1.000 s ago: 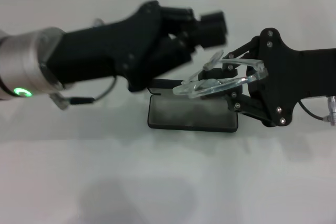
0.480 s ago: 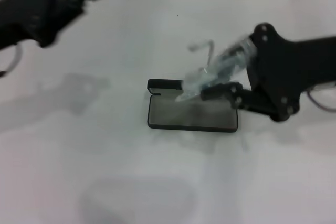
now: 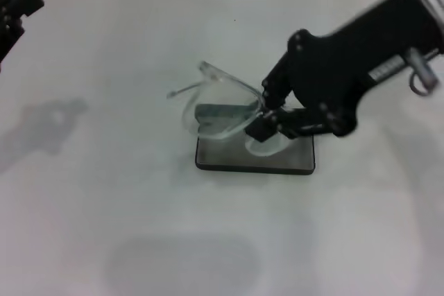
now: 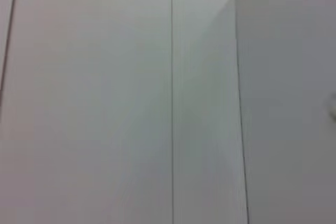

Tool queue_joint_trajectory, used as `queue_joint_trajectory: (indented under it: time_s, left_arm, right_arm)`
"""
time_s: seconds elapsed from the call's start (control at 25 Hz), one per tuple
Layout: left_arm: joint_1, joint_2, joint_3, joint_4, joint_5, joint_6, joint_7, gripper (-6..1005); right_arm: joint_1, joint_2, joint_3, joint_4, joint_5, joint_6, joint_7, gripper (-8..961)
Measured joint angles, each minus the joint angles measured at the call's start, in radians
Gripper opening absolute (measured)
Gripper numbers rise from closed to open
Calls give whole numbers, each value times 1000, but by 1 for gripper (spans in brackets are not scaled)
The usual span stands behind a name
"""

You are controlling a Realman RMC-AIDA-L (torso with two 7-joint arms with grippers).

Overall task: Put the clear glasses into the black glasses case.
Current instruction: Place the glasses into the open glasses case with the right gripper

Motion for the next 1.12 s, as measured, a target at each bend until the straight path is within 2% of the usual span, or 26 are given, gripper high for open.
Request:
queue_joint_trajectory:
  time_s: [0.16,0.24,0.28,0.48,0.52,0.56,0.84,1.12]
  left_arm:
    - [9,-13,-3,-13,9,0,34,95]
    - [19,-17,-4,-25,13,0,50,95]
    - [23,-18,-4,-27,14,0,53,95]
    - [49,-25,-4,-35,17,0,57,95]
    - [49,-25,-4,-35,17,0,57,95]
    - [51,-27,-4,-35,17,0,57,95]
    - [65,-33,2,-36,17,0,65,95]
    - [48,-34,5,-46,18,0,65,95]
  right_arm:
    - [171,10,-27,149,-204,-32,152,128]
    - [281,19,-116,284,-332,8,200,128]
    - [281,19,-116,284,-332,8,200,128]
    - [441,23,-286,531,-381,134,219,128]
    - [441,23,-286,531,-381,134,219,129]
    - [486,23,-347,606,-373,197,229,129]
    - [497,23,-488,635,-346,328,279,129]
    - [492,23,-510,680,-309,359,290,129]
